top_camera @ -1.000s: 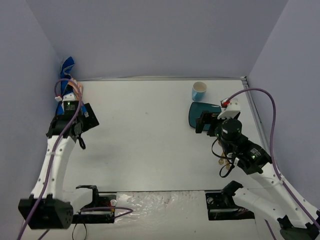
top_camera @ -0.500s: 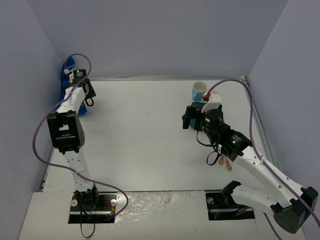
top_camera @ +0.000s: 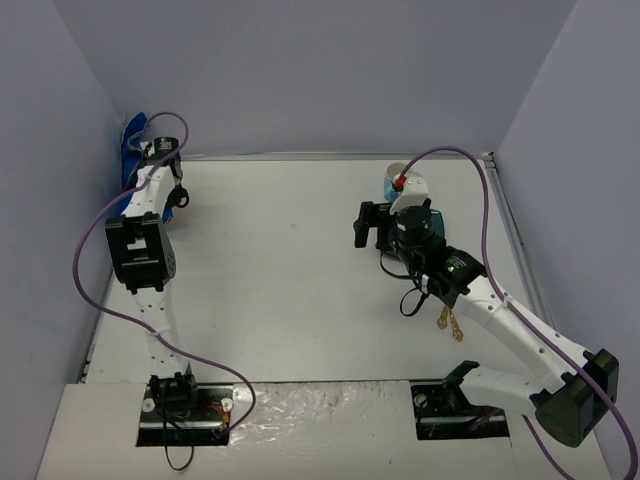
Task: Set the dinner table for one person
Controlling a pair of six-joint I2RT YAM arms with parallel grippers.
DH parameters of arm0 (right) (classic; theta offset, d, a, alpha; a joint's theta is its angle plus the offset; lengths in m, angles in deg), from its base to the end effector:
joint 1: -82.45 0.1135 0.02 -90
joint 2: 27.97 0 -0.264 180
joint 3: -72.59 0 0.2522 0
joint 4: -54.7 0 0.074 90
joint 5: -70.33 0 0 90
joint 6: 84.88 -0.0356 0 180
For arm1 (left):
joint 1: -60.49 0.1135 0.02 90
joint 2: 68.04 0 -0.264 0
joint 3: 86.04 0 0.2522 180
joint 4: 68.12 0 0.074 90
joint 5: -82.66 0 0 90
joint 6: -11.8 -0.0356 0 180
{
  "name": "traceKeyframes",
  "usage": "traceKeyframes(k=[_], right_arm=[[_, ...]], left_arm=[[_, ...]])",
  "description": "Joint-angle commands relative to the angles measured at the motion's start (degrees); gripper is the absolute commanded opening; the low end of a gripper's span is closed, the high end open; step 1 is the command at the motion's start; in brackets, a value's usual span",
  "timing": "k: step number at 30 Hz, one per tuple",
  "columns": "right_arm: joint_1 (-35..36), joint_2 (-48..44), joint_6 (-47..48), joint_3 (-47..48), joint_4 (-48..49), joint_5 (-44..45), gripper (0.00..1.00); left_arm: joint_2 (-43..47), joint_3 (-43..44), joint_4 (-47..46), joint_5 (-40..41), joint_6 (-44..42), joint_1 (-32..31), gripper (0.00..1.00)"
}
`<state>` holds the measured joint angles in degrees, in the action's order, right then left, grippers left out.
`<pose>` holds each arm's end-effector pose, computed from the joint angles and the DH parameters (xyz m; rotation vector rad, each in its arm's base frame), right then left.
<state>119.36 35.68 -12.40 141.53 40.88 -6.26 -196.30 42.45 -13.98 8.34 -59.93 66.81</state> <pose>0.2139 0.1504 0.3572 -0.1189 1.7375 0.5013 0.4954 0.0645 0.2343 -0.6361 2.3968 0.2552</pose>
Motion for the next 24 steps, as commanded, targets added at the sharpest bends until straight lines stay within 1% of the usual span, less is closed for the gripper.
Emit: traceKeyframes(k=[1, 4, 5, 7, 9, 10, 13, 14, 15, 16, 17, 18, 19, 22, 24], right_arm=[[0.2, -0.4, 2.7, 4.1, 4.8, -2.8, 1.00], [0.2, -2.3, 3.5, 3.8, 4.8, -4.7, 1.00], [0.3, -2.9, 3.4, 3.3, 4.8, -5.1, 1.00], [0.2, -3.8, 3.1, 2.4, 4.7, -5.6, 1.00], [0.2, -5.1, 2.0, 1.1, 4.6, -6.0, 1.00], [0.2, -5.7, 1.5, 0.4, 4.6, -6.2, 1.00], [0.1, -7.6, 0.0, -1.2, 3.5, -6.2, 1.00], [0.1, -8.1, -0.5, -1.6, 3.0, -6.2, 1.00], [0.1, -8.3, -0.8, -1.8, 2.6, -6.1, 1.00], [0.1, -8.4, -0.8, -1.9, 1.7, -6.0, 1.00], [0.2, -8.5, -1.0, -1.9, 0.5, -5.9, 1.00], [0.2, -8.6, -1.0, -1.9, 0.0, -5.8, 1.00], [0.2, -8.6, -0.9, -1.8, -1.7, -5.8, 1.00], [0.1, -8.5, -1.2, -2.1, -3.8, -5.7, 1.00], [0.2, -8.0, -1.5, -2.5, -4.2, -5.8, 1.00]], left_arm=[[15.2, 7.1, 15.5, -2.3, 0.5, -6.8, 0.00], [20.8, 8.4, 23.5, -1.9, 3.0, -14.9, 0.00], [22.6, 7.7, 25.5, -1.5, 4.4, -18.2, 0.00], [24.9, 4.9, 27.0, -3.5, 7.4, -23.4, 0.00], [26.6, 0.4, 25.7, -6.6, 11.5, -30.0, 0.00], [26.8, -1.9, 24.1, -9.4, 13.6, -32.1, 0.00], [24.2, -5.6, 18.9, -13.2, 16.9, -38.4, 0.02], [23.0, -5.8, 17.7, -14.3, 17.6, -40.2, 0.09], [21.7, -5.2, 17.2, -15.4, 17.8, -41.5, 0.21], [19.5, -4.4, 16.5, -15.6, 17.7, -42.3, 0.25], [18.6, -3.6, 15.8, -15.7, 17.6, -42.7, 0.32], [17.7, -2.7, 15.7, -15.7, 17.6, -42.9, 0.43], [17.1, -1.0, 15.1, -15.7, 17.7, -42.9, 0.62], [17.8, 2.2, 13.1, -15.3, 15.4, -42.9, 0.97], [19.4, 2.8, 12.4, -13.8, 14.8, -42.5, 0.97]])
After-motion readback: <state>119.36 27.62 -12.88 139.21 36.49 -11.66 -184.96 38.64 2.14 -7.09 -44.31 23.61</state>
